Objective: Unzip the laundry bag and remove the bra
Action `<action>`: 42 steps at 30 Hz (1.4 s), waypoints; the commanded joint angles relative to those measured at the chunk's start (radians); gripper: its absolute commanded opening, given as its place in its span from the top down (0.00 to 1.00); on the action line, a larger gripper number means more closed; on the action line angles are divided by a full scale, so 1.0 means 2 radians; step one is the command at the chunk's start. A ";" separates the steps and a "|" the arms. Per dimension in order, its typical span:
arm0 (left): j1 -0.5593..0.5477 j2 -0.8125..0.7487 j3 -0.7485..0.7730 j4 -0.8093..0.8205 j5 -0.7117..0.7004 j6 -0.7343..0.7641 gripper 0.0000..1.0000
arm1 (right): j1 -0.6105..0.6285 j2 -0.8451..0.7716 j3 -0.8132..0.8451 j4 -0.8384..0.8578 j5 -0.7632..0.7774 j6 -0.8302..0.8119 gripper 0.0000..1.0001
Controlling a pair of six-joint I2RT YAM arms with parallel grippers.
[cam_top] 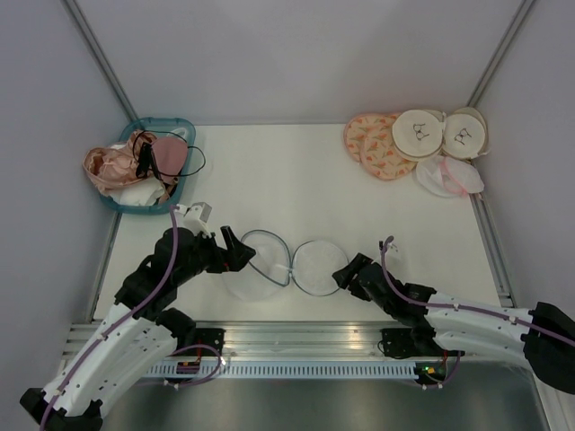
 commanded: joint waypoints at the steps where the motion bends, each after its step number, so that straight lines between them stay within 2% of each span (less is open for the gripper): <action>1: -0.002 -0.002 0.000 0.015 -0.002 -0.016 0.00 | -0.003 0.034 -0.027 0.083 -0.022 0.024 0.34; 3: -0.002 -0.002 -0.002 0.015 -0.002 -0.016 0.00 | -0.004 0.069 -0.036 0.139 -0.032 0.028 0.35; 6: -0.002 -0.009 -0.002 0.014 -0.002 -0.017 0.00 | -0.005 0.116 -0.039 0.202 -0.045 0.035 0.45; 9: -0.002 -0.014 -0.002 0.015 -0.002 -0.019 0.00 | -0.005 0.150 -0.028 0.228 -0.048 0.036 0.66; 10: -0.002 -0.016 -0.002 0.014 -0.002 -0.019 0.00 | -0.005 0.155 -0.025 0.229 -0.046 0.034 0.84; 12: -0.002 -0.019 -0.002 0.012 -0.002 -0.020 0.00 | -0.005 0.153 -0.020 0.216 -0.033 0.032 0.99; 15: -0.002 -0.023 -0.002 0.009 -0.001 -0.022 0.00 | -0.005 0.118 -0.007 0.158 -0.004 0.021 1.00; 18: -0.002 -0.025 -0.002 0.007 0.000 -0.021 0.00 | -0.005 0.048 0.022 0.049 0.054 -0.002 1.00; 19: -0.002 -0.026 -0.002 0.006 0.001 -0.020 0.00 | -0.005 0.009 0.050 -0.034 0.073 -0.009 1.00; 21: -0.002 -0.027 0.000 0.006 -0.001 -0.020 0.00 | -0.005 -0.021 0.089 -0.122 0.137 -0.028 0.99; 22: -0.002 -0.027 0.001 0.004 -0.001 -0.020 0.01 | -0.005 -0.039 0.132 -0.201 0.157 -0.033 1.00; 24: -0.002 -0.025 0.003 0.005 -0.003 -0.018 0.00 | -0.005 -0.044 0.176 -0.270 0.200 -0.042 1.00; 25: -0.002 -0.024 0.004 0.006 -0.004 -0.018 0.00 | -0.005 -0.035 0.218 -0.327 0.237 -0.052 1.00; 31: -0.002 -0.022 0.008 0.005 -0.004 -0.016 0.00 | -0.006 0.053 0.379 -0.527 0.366 -0.036 1.00; 33: -0.002 -0.024 0.007 0.005 -0.002 -0.016 0.00 | -0.007 0.076 0.411 -0.566 0.413 -0.032 1.00; 36: -0.002 -0.025 0.006 0.004 0.000 -0.016 0.00 | -0.014 0.133 0.460 -0.609 0.457 -0.072 1.00; 39: -0.002 -0.029 0.003 0.004 0.001 -0.016 0.00 | -0.018 0.226 0.507 -0.673 0.507 -0.079 1.00; 42: -0.002 -0.033 0.000 0.004 0.001 -0.016 0.00 | -0.018 0.274 0.523 -0.679 0.538 -0.105 1.00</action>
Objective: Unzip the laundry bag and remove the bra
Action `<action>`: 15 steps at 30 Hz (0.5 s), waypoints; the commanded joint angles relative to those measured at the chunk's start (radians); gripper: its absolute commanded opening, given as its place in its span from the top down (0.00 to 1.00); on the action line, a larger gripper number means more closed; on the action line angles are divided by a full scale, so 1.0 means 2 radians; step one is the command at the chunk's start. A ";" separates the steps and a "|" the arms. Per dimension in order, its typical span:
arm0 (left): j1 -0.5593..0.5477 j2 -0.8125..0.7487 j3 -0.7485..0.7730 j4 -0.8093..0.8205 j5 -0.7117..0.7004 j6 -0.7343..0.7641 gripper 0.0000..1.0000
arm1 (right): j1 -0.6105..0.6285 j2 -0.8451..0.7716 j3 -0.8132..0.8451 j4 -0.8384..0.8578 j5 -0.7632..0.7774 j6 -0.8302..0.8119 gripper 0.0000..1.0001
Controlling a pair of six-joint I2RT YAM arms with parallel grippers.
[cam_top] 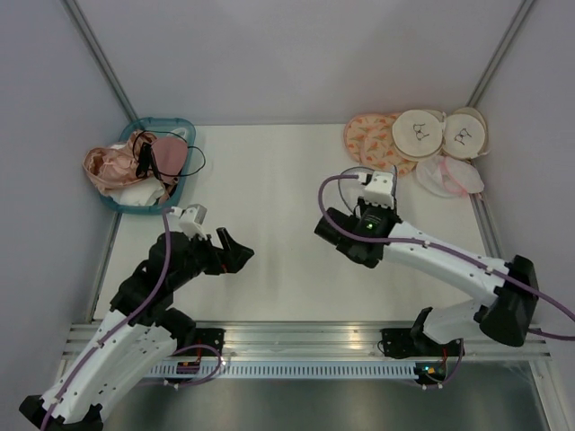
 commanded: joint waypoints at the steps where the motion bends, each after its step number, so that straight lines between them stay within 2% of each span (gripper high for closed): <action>1: -0.002 -0.009 0.001 0.006 0.002 -0.010 0.00 | 0.000 0.067 0.031 -0.097 0.098 -0.039 1.00; 8: -0.002 -0.028 0.002 -0.001 -0.003 -0.009 0.00 | 0.020 0.187 0.061 -0.098 0.170 -0.069 1.00; 15: -0.002 -0.044 0.004 -0.014 -0.013 -0.011 0.00 | 0.057 0.287 0.035 -0.100 0.255 -0.020 1.00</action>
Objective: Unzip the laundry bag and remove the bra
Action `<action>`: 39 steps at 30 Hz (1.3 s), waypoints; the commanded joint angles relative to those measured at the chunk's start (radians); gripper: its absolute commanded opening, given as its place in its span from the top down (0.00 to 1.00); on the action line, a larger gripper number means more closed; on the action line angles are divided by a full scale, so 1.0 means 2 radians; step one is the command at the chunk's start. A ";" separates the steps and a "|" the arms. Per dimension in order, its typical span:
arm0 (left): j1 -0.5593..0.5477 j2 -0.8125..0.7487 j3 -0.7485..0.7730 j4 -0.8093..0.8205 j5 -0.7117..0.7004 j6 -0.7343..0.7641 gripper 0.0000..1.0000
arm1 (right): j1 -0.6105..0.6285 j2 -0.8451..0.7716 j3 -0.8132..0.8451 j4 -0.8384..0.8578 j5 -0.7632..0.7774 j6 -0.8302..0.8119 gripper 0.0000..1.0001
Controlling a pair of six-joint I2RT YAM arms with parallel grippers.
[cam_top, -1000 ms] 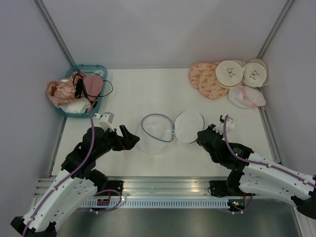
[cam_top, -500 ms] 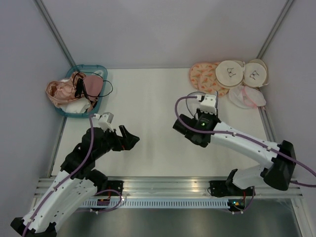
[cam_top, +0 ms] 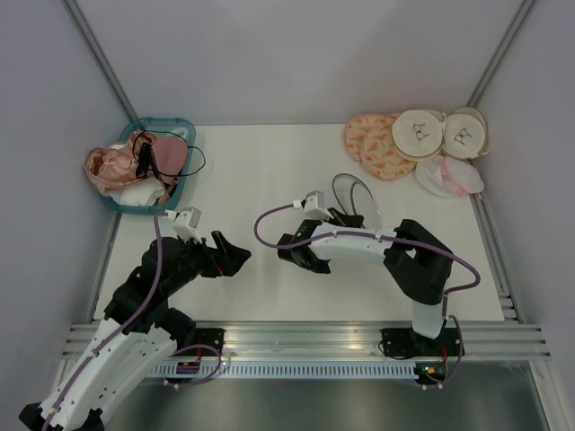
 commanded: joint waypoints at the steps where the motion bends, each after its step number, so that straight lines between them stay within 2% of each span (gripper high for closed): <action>1: -0.002 -0.016 0.005 -0.008 -0.019 -0.013 0.00 | 0.027 0.038 -0.026 -0.067 0.210 0.037 1.00; 8: -0.002 -0.026 0.003 -0.012 -0.032 -0.021 0.00 | 0.088 0.078 -0.051 -0.065 0.216 0.090 0.99; 10: -0.002 -0.026 0.005 -0.013 -0.033 -0.020 0.00 | 0.111 0.078 -0.068 -0.066 0.215 0.116 0.87; 11: -0.002 -0.026 0.006 -0.012 -0.034 -0.020 0.00 | 0.118 0.076 -0.074 -0.067 0.214 0.124 0.77; 12: -0.002 -0.026 0.006 -0.013 -0.035 -0.019 0.00 | 0.127 0.067 -0.086 -0.068 0.213 0.136 0.59; 14: -0.002 -0.024 0.006 -0.013 -0.036 -0.021 0.01 | 0.138 0.049 -0.093 -0.068 0.206 0.150 0.02; 17: -0.002 -0.023 0.007 -0.011 -0.036 -0.024 0.00 | 0.163 0.000 -0.096 -0.068 0.192 0.157 0.02; 20: -0.002 -0.018 0.005 0.004 -0.030 -0.021 0.00 | 0.220 -0.065 -0.090 -0.068 0.177 0.150 0.02; 23: -0.002 0.001 0.002 0.046 0.017 -0.010 0.00 | 0.255 -0.145 -0.078 -0.067 0.143 0.155 0.02; 27: -0.002 0.074 -0.002 0.121 0.095 0.006 0.00 | 0.267 -0.226 -0.077 -0.066 0.084 0.186 0.02; 32: -0.008 0.173 0.007 0.194 0.130 0.012 0.00 | 0.275 -0.358 -0.103 -0.056 0.034 0.221 0.02; 33: -0.012 0.183 0.013 0.212 0.130 0.012 0.00 | 0.275 -0.380 -0.118 -0.017 0.012 0.188 0.02; 35: -0.028 0.214 0.018 0.228 0.127 0.016 0.00 | 0.275 -0.447 -0.143 0.084 -0.018 0.071 0.02; 36: -0.041 0.222 0.023 0.244 0.123 0.016 0.00 | 0.275 -0.470 -0.177 0.187 -0.039 -0.024 0.02; 39: -0.059 0.253 0.032 0.257 0.113 0.018 0.00 | 0.275 -0.550 -0.235 0.306 -0.107 -0.118 0.02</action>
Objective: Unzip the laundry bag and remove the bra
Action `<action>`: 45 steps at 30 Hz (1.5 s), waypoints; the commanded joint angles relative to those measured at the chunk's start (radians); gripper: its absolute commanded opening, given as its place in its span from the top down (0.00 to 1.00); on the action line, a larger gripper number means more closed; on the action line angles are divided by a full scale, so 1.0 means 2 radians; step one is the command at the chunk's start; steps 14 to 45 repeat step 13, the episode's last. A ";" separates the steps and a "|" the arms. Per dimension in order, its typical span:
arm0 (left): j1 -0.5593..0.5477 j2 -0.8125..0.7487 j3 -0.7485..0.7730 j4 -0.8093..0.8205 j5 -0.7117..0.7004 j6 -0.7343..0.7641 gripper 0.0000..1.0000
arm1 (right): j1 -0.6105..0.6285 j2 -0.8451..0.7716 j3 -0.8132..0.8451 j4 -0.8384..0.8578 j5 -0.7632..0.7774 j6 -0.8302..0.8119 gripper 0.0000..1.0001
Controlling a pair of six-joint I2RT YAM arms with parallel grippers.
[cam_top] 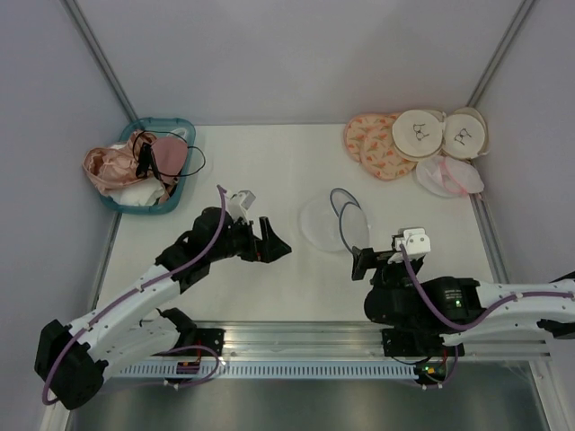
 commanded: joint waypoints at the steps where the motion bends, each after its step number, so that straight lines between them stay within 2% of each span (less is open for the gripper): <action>1: -0.019 0.026 0.032 0.062 0.006 0.020 0.00 | 0.004 -0.061 -0.054 0.181 -0.083 -0.152 0.02; 4: -0.038 0.053 0.035 0.071 0.006 0.027 0.00 | 0.003 -0.093 -0.075 0.199 -0.101 -0.165 0.02; 13: -0.078 0.063 0.027 0.097 -0.036 0.036 0.00 | 0.003 -0.064 -0.078 0.159 -0.091 -0.101 0.02; 45: -0.078 0.063 0.027 0.097 -0.036 0.036 0.00 | 0.003 -0.064 -0.078 0.159 -0.091 -0.101 0.02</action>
